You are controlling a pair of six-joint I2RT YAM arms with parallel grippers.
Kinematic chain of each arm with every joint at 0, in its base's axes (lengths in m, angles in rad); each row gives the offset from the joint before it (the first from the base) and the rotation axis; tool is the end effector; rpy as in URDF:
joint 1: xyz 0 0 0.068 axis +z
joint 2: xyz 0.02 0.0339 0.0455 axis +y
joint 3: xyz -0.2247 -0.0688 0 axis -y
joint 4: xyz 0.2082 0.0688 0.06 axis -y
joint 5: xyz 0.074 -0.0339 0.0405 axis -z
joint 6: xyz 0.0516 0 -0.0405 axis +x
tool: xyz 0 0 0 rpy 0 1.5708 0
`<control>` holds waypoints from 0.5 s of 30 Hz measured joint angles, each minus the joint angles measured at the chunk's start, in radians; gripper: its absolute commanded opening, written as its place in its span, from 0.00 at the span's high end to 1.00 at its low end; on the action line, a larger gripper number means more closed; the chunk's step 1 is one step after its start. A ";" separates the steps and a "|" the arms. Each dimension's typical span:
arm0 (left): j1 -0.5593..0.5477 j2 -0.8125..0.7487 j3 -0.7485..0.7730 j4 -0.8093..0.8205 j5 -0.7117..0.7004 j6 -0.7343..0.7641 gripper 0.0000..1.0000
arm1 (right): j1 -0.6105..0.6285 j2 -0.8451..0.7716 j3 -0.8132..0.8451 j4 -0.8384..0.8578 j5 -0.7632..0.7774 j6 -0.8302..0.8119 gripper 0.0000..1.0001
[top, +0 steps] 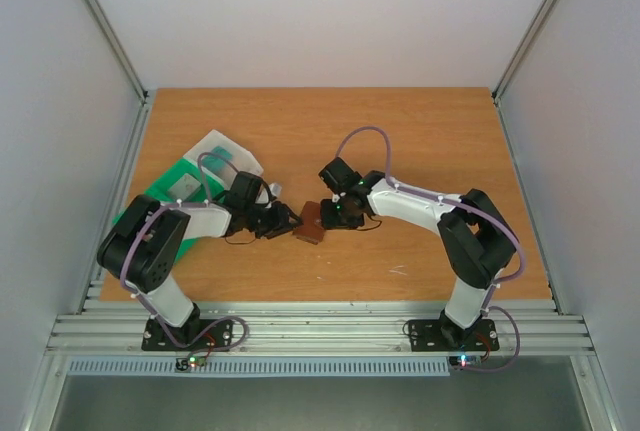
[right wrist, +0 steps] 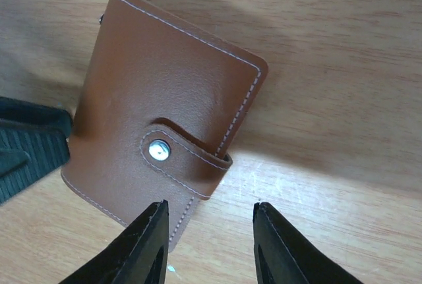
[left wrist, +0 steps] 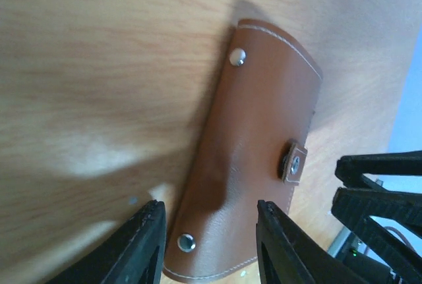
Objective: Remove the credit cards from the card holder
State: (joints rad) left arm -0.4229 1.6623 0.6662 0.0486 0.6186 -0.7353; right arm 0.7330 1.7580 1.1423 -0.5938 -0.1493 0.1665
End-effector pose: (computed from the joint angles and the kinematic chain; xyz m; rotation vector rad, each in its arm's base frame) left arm 0.2356 -0.1388 0.1009 -0.1456 2.7128 -1.1992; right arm 0.2257 0.2136 0.1461 -0.8342 2.7267 0.4184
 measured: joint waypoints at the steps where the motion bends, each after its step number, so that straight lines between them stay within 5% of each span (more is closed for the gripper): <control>1: -0.003 0.001 -0.014 0.026 0.010 -0.014 0.62 | 0.004 0.006 0.007 -0.003 0.003 0.000 0.63; 15: -0.050 -0.014 -0.141 0.249 0.091 -0.181 0.62 | 0.061 0.089 0.132 -0.077 0.098 -0.013 0.66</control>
State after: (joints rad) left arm -0.4725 1.6485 0.5255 0.2981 0.7097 -0.9161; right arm 0.7937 1.8465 1.2747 -0.6712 -0.0513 0.1535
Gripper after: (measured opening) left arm 0.378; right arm 0.348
